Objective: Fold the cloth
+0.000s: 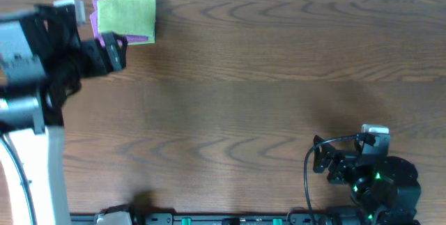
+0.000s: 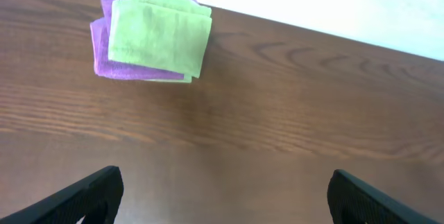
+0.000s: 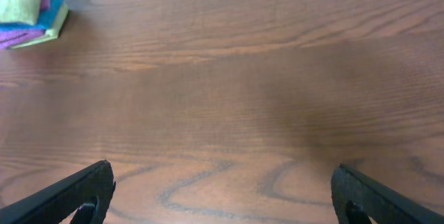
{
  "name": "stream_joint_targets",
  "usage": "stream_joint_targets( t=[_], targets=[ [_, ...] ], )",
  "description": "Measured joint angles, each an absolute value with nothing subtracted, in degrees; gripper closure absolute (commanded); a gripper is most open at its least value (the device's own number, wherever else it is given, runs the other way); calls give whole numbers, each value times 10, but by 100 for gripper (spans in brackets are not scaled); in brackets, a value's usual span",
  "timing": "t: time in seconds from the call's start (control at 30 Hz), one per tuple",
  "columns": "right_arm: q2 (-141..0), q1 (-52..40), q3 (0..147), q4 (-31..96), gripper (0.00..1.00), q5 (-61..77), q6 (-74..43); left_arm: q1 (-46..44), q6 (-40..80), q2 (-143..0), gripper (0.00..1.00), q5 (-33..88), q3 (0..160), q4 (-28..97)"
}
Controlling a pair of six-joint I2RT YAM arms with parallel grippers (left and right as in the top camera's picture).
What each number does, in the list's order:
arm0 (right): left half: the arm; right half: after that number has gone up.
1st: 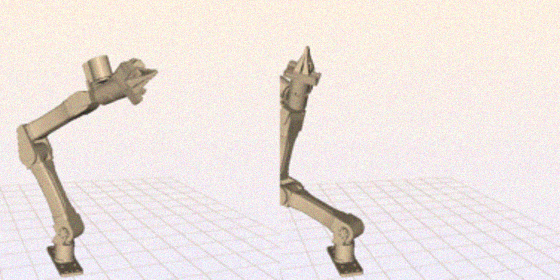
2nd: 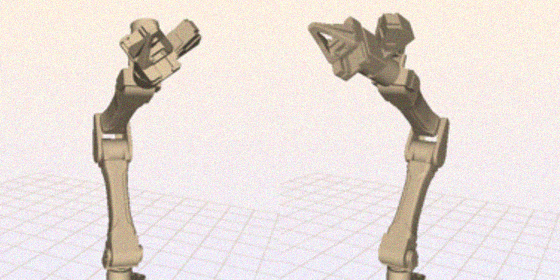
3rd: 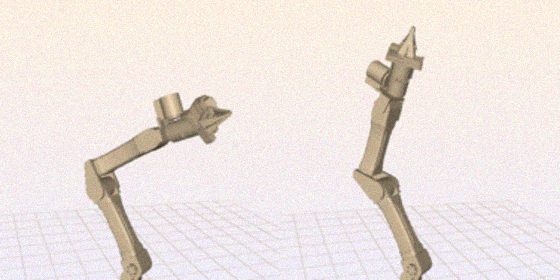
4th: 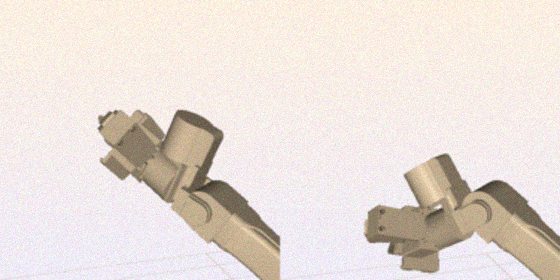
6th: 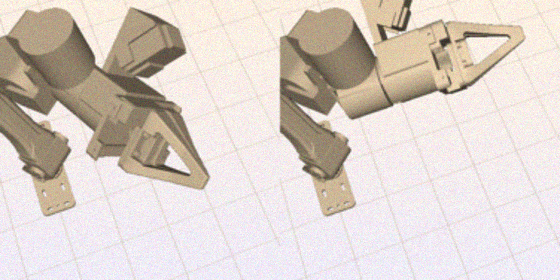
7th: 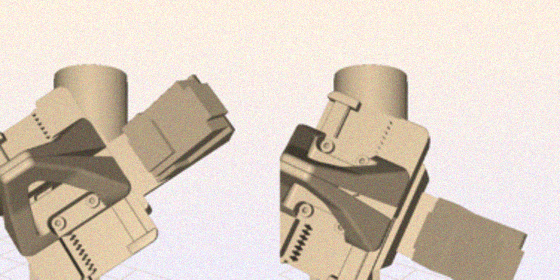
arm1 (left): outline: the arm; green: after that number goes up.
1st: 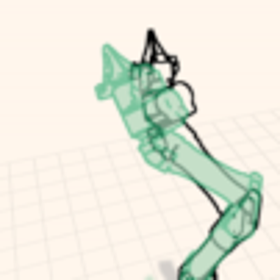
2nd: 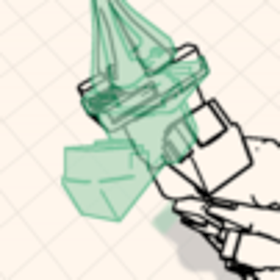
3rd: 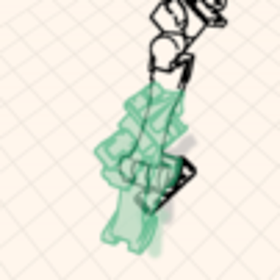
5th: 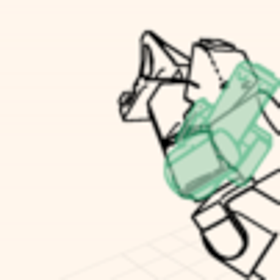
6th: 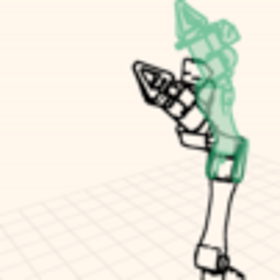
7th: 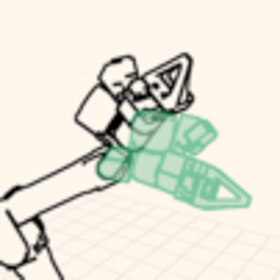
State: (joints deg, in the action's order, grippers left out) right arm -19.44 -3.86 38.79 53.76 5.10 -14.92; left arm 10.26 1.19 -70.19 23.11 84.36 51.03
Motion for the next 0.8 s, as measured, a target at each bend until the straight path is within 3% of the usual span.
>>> stream_joint_targets(
  t=[0.27,0.8],
  targets=[
    [-194,-39,386,538,1,51,-149,103,10,-515,5,223,624,419],
    [-194,-39,386,538,1,51,-149,103,-25,-210,5,208,353,401]
  ],
)
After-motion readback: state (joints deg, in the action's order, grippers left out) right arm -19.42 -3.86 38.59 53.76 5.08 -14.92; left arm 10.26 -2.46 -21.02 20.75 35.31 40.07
